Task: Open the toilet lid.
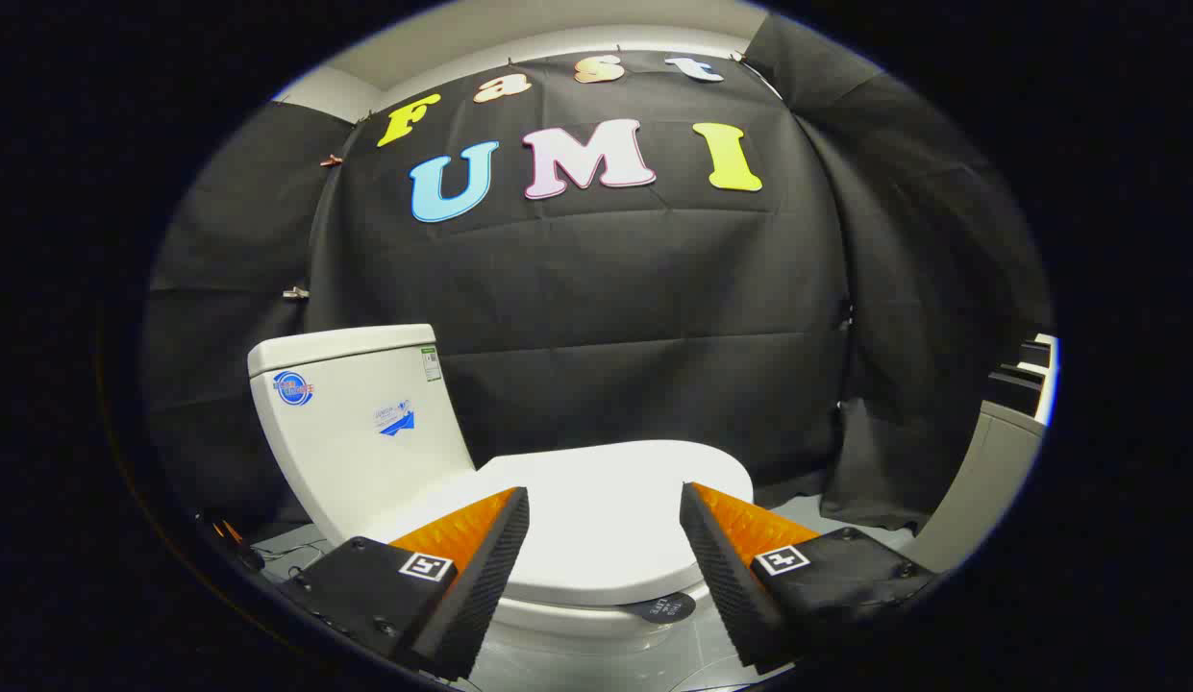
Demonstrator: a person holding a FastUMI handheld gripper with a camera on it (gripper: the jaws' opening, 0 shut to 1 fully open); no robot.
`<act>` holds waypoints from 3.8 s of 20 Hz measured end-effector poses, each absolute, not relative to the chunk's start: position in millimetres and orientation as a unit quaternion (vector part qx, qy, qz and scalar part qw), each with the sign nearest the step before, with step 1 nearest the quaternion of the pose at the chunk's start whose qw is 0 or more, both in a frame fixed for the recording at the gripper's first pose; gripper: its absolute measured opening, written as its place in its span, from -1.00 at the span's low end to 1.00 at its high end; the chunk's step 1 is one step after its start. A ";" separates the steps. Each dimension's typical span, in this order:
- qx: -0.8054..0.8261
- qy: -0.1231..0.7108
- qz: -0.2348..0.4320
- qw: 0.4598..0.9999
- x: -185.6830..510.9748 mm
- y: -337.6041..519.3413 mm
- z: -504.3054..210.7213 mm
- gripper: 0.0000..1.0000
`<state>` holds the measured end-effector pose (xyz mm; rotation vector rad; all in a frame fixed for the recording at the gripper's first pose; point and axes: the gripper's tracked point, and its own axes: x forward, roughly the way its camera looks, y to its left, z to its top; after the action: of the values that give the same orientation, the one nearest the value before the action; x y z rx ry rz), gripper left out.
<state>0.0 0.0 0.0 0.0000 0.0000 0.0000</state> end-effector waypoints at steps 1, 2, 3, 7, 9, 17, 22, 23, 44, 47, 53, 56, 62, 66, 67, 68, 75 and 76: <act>0.002 -0.001 0.002 1.000 -1.0 0.5 1.0 0.96; 0.002 -0.001 0.002 1.000 -1.3 1.6 1.0 0.96; -0.001 -0.003 0.002 1.000 -1.1 2.0 0.8 0.96; -0.013 -0.008 0.006 1.000 -2.6 7.0 3.0 0.96; -0.016 -0.006 0.007 1.000 -1.0 8.0 1.0 0.96; -0.010 -0.003 0.002 1.000 -0.8 4.7 -0.1 0.96; -0.012 -0.005 0.004 1.000 -1.3 5.4 0.7 0.96; -0.012 -0.004 0.004 1.000 -1.3 5.0 0.3 0.96; -0.003 0.005 0.001 1.000 -0.4 1.4 -3.8 0.96; -0.004 0.006 0.002 1.000 0.0 2.3 -4.7 0.96; -0.003 0.006 0.000 1.000 -0.4 1.0 -4.9 0.96; -0.005 0.006 0.002 1.000 0.1 2.4 -4.8 0.96; -0.001 0.012 -0.001 1.000 3.1 -1.8 -7.8 0.96; 0.007 0.028 -0.002 1.000 7.8 -6.7 -15.4 0.96; 0.006 0.033 -0.002 0.999 8.9 -7.7 -18.9 0.96; 0.006 0.038 -0.002 0.999 9.8 -9.7 -22.2 0.97; 0.013 0.068 -0.009 0.998 12.8 -28.2 -43.2 0.96; 0.012 0.072 -0.010 0.997 12.9 -30.2 -45.3 0.96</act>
<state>12.9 -30.2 -45.3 0.0242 0.1443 -0.0210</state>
